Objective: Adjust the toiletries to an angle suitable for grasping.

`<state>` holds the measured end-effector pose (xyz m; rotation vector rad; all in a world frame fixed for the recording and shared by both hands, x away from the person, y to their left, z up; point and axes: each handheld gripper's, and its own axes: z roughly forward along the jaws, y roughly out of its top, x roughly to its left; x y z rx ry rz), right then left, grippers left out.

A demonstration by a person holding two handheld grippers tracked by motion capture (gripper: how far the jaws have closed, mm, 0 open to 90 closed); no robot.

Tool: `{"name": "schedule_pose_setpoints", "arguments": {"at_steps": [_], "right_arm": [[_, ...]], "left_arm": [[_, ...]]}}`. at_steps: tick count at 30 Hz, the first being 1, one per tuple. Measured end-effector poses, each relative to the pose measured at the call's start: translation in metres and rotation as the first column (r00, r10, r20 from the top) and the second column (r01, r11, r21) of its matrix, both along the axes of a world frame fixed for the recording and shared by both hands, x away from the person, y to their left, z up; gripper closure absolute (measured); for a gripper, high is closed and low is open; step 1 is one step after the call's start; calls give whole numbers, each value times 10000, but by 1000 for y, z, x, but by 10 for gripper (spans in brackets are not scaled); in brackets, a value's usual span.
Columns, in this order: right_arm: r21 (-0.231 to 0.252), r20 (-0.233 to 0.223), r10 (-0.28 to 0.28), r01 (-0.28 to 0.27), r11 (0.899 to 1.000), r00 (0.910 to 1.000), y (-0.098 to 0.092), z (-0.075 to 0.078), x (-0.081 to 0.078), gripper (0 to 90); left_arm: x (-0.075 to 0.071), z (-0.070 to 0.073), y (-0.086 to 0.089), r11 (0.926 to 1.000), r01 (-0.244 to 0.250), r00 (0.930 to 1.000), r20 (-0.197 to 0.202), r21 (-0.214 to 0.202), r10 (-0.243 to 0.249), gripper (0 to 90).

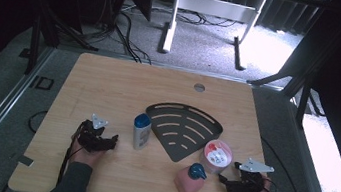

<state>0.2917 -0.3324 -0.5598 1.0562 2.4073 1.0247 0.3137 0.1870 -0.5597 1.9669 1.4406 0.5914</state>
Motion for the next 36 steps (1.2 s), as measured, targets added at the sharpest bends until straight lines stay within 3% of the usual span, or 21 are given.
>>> {"name": "schedule_pose_setpoints", "arguments": {"at_steps": [7, 12, 15, 17, 18, 21, 22, 24, 25, 26, 31, 36], "right_arm": [[-1, 3, 23, -23, 10000, 10000, 0, 0, 0, 155], [-2, -1, 26, -26, 10000, 10000, 0, 0, 0, 156], [6, 6, 23, -23, 10000, 10000, 0, 0, 0, 155], [-5, 2, 33, -33, 10000, 10000, 0, 0, 0, 155], [-5, 2, 33, -33, 10000, 10000, 0, 0, 0, 155], [-7, 5, 43, -43, 10000, 10000, 0, 0, 0, 155], [-7, 5, 43, -43, 10000, 10000, 0, 0, 0, 155], [-7, 5, 42, -42, 10000, 10000, 0, 0, 0, 155], [-4, 3, 42, -42, 10000, 10000, 0, 0, 0, 155], [-4, 3, 42, -42, 10000, 10000, 0, 0, 0, 155], [-8, 1, 45, -45, 10000, 10000, 0, 0, 0, 155], [-3, 3, 43, -43, 10000, 10000, 0, 0, 0, 155]], "left_arm": [[-3, 5, 1, 9992, 327, 9994, -102, -239, -329, 467], [-7, 9, -3, 9949, 895, 9960, -3, -459, -896, 568], [-11, 12, -7, 9886, 1372, 9905, 87, -615, -1369, 658], [-16, 16, -12, 9834, 1769, 9839, 340, -397, -1756, 788], [-18, 18, -14, 9807, 1930, 9807, 391, -324, -1917, 788], [-25, 24, -21, 9679, 2502, 9671, 544, -246, -2486, 898], [-25, 24, -21, 9679, 2502, 9671, 544, -246, -2486, 900], [-28, 27, -25, 9615, 2732, 9605, 636, -305, -2709, 900], [-32, 30, -30, 9539, 2978, 9526, 763, -362, -2945, 900], [-32, 30, -30, 9539, 2978, 9526, 763, -362, -2945, 900], [-39, 36, -42, 9339, 3552, 9298, 1185, -400, -3485, 900], [-43, 38, -54, 9206, 3892, 9145, 1329, -312, -3822, 900]]}}
